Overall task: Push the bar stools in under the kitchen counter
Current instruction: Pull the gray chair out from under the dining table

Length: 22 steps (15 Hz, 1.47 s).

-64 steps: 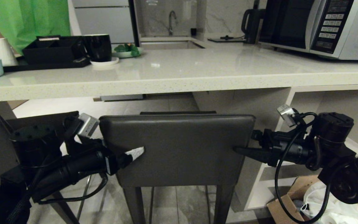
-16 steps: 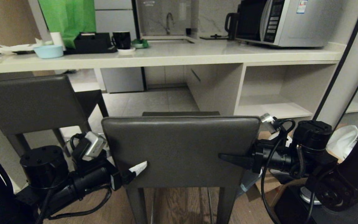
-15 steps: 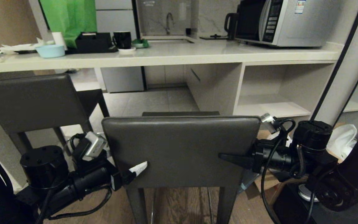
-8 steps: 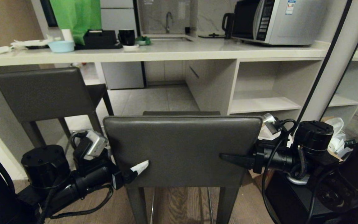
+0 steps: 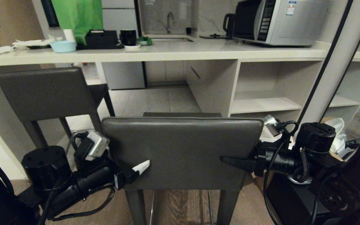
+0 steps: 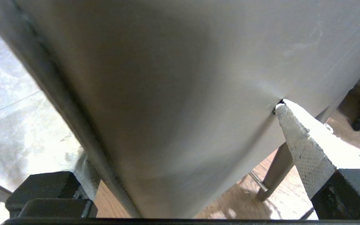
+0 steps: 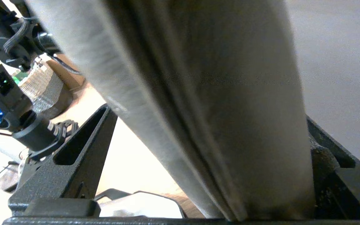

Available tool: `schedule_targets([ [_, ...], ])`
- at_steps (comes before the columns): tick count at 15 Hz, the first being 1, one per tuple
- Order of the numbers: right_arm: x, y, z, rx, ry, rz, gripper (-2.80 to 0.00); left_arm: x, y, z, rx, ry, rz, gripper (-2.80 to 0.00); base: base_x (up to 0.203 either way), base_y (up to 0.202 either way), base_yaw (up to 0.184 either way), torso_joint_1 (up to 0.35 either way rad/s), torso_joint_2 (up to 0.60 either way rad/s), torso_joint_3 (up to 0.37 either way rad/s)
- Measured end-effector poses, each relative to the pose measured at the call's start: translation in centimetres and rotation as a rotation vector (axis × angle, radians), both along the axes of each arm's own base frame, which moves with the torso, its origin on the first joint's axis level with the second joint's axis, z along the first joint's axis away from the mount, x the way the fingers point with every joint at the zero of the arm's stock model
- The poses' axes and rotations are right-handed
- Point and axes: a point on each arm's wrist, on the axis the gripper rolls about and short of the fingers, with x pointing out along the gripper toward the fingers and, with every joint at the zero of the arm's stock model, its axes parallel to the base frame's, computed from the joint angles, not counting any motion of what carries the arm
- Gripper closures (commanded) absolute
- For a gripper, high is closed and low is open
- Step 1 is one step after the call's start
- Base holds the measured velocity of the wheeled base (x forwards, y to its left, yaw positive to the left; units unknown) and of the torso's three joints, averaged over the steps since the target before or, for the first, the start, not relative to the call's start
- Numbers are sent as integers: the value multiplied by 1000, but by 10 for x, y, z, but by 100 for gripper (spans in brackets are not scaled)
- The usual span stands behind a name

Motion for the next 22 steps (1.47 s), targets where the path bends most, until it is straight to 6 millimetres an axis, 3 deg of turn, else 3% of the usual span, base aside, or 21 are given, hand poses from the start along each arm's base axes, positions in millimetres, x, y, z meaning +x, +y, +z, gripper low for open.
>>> schedule_targets([
  [7, 27, 2, 2, 14, -41, -74, -280, -18, -14, 7, -15, -6, -70, -280, 0, 0, 0, 0, 0, 0],
  [12, 9, -3, 0, 0, -13, -71, -280, -8, -3, 20, -43, -73, -30, -280, 0, 0, 0, 0, 0, 0],
  [16, -1, -38, 9, 6, -10, -131, -280, -4, 25, 24, -49, -82, 79, -280, 0, 0, 0, 0, 0, 0],
  [19, -9, -70, 17, 11, -21, -185, -280, -16, 41, 25, -48, -75, 110, -280, 0, 0, 0, 0, 0, 0],
  [22, -23, -87, 21, 10, -18, -239, -280, -31, 49, 28, -48, -77, 131, -280, 0, 0, 0, 0, 0, 0],
])
